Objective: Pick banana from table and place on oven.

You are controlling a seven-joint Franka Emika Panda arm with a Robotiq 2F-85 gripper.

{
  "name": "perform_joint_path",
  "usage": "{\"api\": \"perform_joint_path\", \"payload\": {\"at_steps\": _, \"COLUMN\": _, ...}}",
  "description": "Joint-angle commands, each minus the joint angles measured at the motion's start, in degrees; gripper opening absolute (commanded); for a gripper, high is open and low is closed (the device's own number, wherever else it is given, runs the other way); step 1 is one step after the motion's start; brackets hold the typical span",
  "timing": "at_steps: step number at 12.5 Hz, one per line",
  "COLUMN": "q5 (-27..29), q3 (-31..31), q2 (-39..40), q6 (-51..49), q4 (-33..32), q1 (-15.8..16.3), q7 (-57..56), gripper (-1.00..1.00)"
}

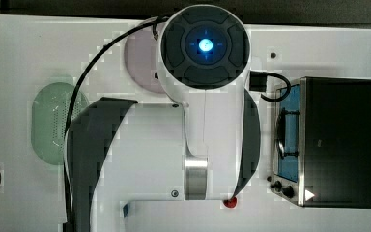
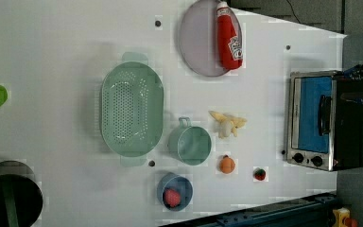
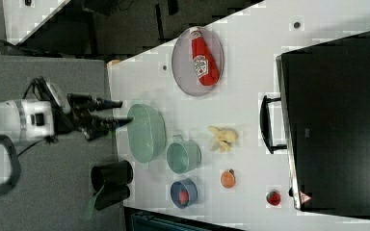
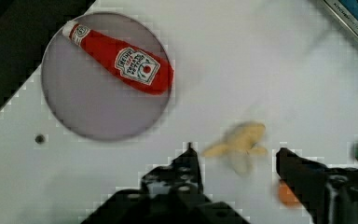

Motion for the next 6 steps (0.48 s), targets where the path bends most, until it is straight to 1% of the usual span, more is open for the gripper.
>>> {"api": "perform_joint_path", "payload": {"at_steps": 1, "q5": 0.3, "q3": 2.6, "q2": -24.3, "q6": -8.3, "q4": -16.1, "q1": -5.4, "q7": -4.5, "gripper": 0.59}}
{"api": "perform_joint_path", "payload": {"at_steps": 3, "q5": 0.3, "q3": 2.6, "q2": -24.3, "q6": -8.3, "q4": -16.2, "q1": -5.4, "q7": -4.5, "gripper": 0.99}}
{"api": "perform_joint_path", "payload": {"at_steps": 6, "q5": 0.3, "q3": 2.7, "q2": -23.0, "q6": -7.3, "q4": -17.0, "q1": -5.3, "q7": -4.5, "gripper": 1.0}}
